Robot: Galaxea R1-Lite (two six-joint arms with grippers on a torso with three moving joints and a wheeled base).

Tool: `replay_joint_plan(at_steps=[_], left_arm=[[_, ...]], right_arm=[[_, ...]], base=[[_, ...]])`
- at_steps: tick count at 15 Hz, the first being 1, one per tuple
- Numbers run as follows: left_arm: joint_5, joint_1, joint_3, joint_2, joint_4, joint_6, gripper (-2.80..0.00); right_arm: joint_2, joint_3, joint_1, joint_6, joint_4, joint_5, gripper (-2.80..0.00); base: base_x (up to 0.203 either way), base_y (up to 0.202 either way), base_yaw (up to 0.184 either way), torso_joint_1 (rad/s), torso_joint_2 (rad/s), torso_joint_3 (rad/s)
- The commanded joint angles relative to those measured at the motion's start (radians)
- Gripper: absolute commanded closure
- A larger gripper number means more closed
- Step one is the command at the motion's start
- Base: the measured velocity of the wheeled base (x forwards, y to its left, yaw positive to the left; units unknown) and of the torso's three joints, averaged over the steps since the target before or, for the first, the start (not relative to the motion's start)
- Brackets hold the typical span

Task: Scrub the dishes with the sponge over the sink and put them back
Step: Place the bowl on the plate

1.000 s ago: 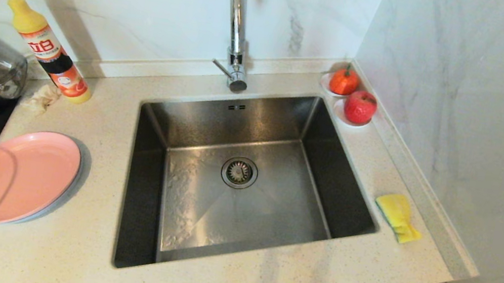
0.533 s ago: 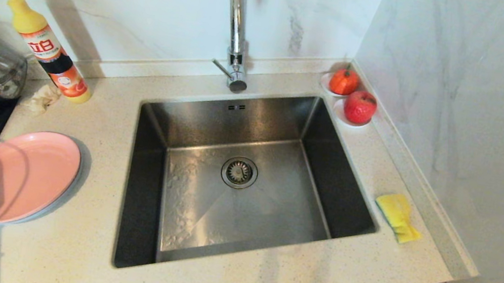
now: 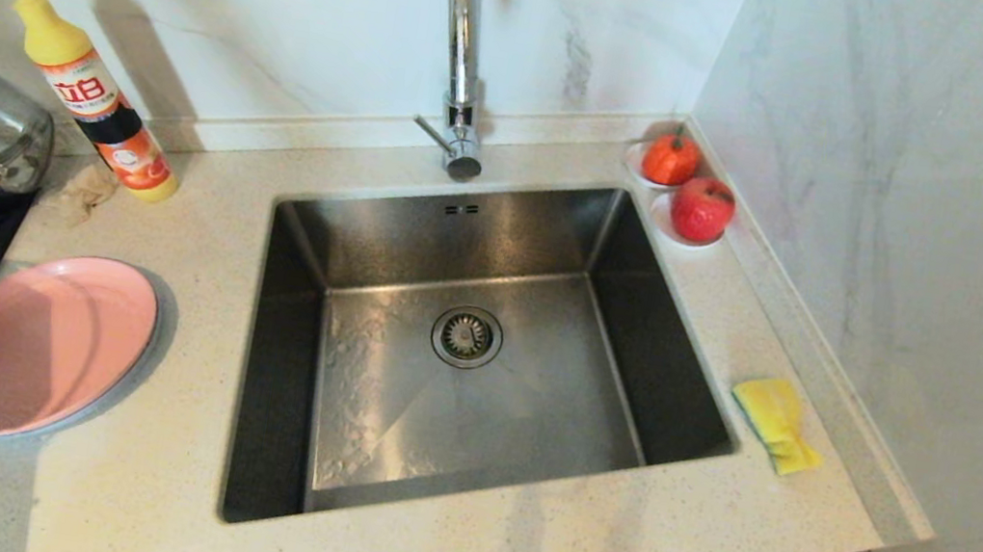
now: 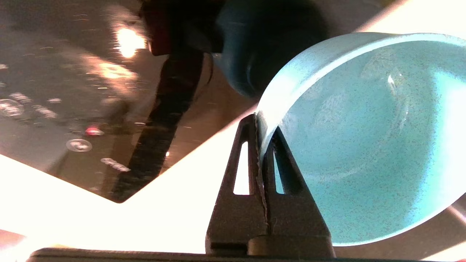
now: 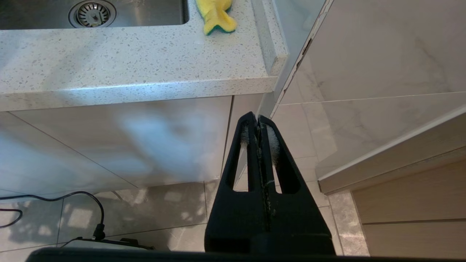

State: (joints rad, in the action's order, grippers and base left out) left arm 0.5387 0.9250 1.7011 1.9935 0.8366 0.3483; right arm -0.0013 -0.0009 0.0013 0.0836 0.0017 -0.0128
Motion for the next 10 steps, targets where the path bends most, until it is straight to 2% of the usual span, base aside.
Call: replay_joint_plan(at_steps=[1,6,10], left_arm=[[0.002,-0.040,0.022,-0.048,0.004,0.000,0.00],[-0.005,-0.131,0.046,-0.089,0.007,-0.037,0.00],[-0.123,-0.263,0.049,-0.085,-0.006,-0.057,0.00]], right_arm=[[0.000,0.001,0.000,0.001,0.000,0.000,0.00],[0.000,-0.001,0.000,0.001,0.000,-0.001,0.00],[0.000,0.000,0.000,0.001,0.000,0.000,0.00]], base=[[0.000,0.000,0.000,0.000,0.00,0.000],[0.000,0.000,0.000,0.000,0.00,0.000],[0.000,0.000,0.000,0.000,0.00,0.000]])
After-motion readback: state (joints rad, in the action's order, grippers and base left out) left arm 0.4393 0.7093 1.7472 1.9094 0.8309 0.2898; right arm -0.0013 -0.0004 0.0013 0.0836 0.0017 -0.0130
